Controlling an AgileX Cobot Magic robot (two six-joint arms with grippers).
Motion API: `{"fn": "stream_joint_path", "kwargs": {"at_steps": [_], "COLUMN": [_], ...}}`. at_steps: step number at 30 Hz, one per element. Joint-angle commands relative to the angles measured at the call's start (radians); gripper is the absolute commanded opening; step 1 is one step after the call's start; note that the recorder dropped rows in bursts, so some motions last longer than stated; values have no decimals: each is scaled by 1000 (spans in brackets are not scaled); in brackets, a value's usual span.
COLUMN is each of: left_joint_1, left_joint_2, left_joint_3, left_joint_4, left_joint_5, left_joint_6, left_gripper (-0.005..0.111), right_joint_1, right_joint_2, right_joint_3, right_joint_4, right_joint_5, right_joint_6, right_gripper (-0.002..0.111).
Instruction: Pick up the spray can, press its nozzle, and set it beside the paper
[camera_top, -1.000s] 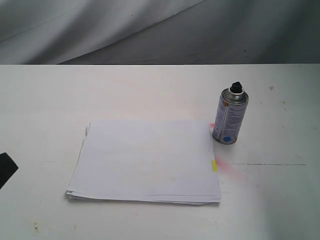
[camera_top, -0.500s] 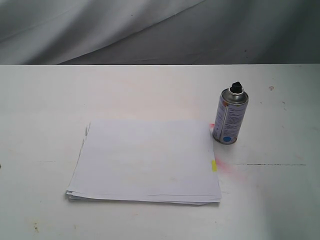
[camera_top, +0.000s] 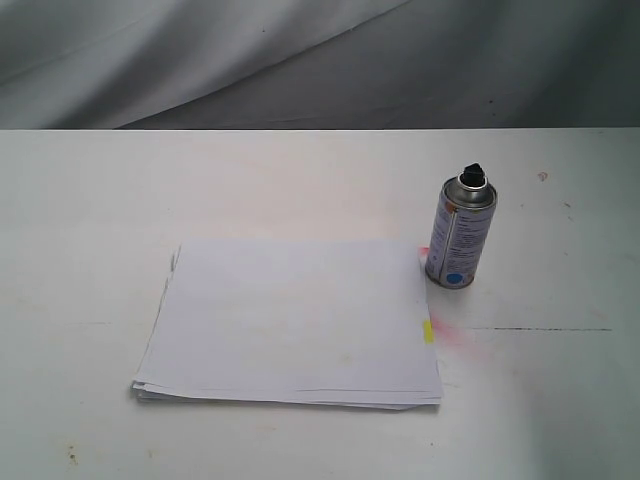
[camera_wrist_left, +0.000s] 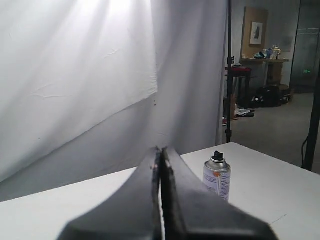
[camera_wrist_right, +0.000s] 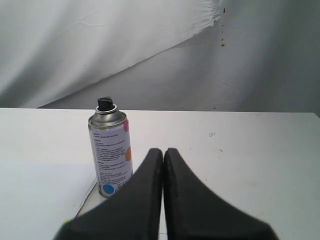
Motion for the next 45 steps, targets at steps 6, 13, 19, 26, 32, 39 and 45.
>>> {"fn": "stream_joint_path", "kwargs": {"at_steps": [6,13,19,26,32,39,45], "left_joint_1": [-6,-6,-6,-6,-6,-6,-6], "left_joint_2": [-3,-3,-3,-3,-3,-3,-3], "left_joint_3": [-4,79,179,211,211,211,211], "left_joint_4": [704,1180,1310,1359,1500,1565,1565], "left_joint_5": [-172,-394,-502,-517,-510,-498,-498], "left_joint_6": [-793,-1186,-1297,-1297,-1396,-1428,-1424], "left_gripper": [0,0,0,0,0,0,0], "right_joint_1": [-8,-8,-8,-8,-8,-8,-8], "right_joint_2": [-6,-6,-6,-6,-6,-6,-6], "right_joint_3": [3,3,3,3,3,3,3], "right_joint_4": [-12,-12,-12,-12,-12,-12,-12], "right_joint_5": [2,2,2,2,2,2,2], "right_joint_6": [4,4,4,4,4,4,4], "right_gripper": [0,0,0,0,0,0,0]}}
